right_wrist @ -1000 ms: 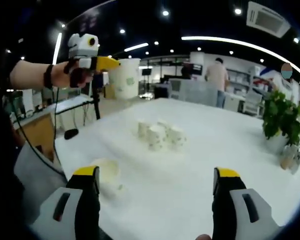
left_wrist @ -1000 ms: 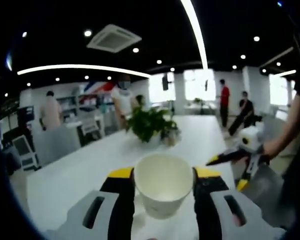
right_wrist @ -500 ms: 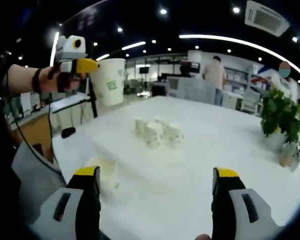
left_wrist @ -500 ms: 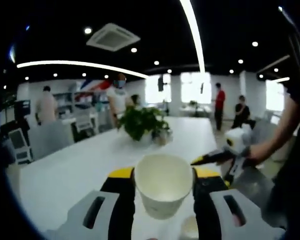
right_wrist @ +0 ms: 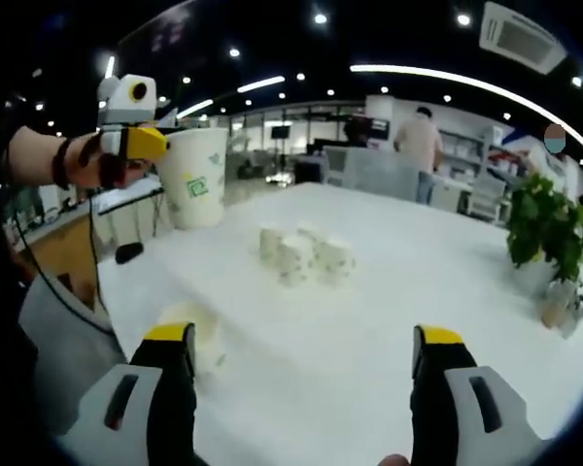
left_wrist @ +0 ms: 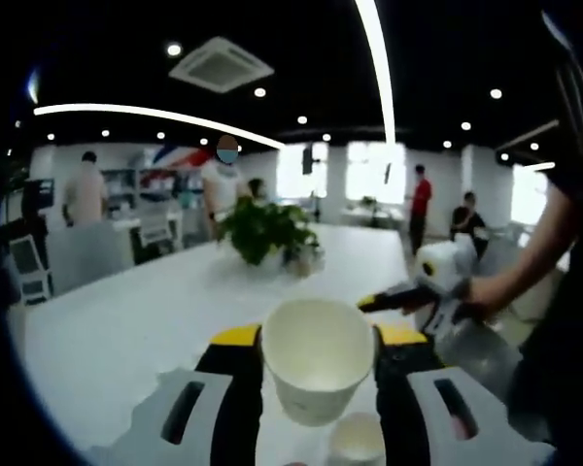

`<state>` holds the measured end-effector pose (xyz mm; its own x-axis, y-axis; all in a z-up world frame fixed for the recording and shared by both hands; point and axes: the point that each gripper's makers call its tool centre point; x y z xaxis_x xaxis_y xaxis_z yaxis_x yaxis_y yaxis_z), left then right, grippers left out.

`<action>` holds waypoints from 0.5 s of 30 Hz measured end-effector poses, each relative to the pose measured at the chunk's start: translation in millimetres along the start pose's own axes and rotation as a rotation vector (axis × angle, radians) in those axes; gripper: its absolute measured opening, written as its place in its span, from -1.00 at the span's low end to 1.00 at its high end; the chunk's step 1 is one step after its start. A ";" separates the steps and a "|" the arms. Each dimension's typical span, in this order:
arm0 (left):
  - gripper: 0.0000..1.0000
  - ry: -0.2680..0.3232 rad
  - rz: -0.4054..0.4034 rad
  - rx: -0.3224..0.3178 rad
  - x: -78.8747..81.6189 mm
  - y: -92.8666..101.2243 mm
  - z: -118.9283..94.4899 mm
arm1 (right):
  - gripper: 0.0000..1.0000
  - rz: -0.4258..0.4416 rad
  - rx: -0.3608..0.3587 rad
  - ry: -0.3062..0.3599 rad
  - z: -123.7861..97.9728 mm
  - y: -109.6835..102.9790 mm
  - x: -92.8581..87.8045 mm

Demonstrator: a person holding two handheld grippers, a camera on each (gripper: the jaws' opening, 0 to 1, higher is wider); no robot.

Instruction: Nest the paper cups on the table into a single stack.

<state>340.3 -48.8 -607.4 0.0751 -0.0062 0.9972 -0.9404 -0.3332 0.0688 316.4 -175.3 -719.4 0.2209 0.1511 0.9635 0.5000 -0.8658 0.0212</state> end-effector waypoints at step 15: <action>-0.13 -0.015 -0.037 -0.039 -44.7 37.0 5.9 | 0.79 0.012 -0.019 -0.025 -9.5 4.9 -11.3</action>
<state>304.1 -66.4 -649.6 0.1147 -0.0088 0.9934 -0.9491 -0.2964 0.1070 308.5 -185.8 -727.6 0.2475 0.1518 0.9569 0.4808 -0.8767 0.0147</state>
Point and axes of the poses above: the point that each gripper's makers call its tool centre point, and the gripper's own axes: z roughly forward along the fingers, y roughly to its right, x roughly out of its top, and after that the axes turned 9 degrees about y, right-handed
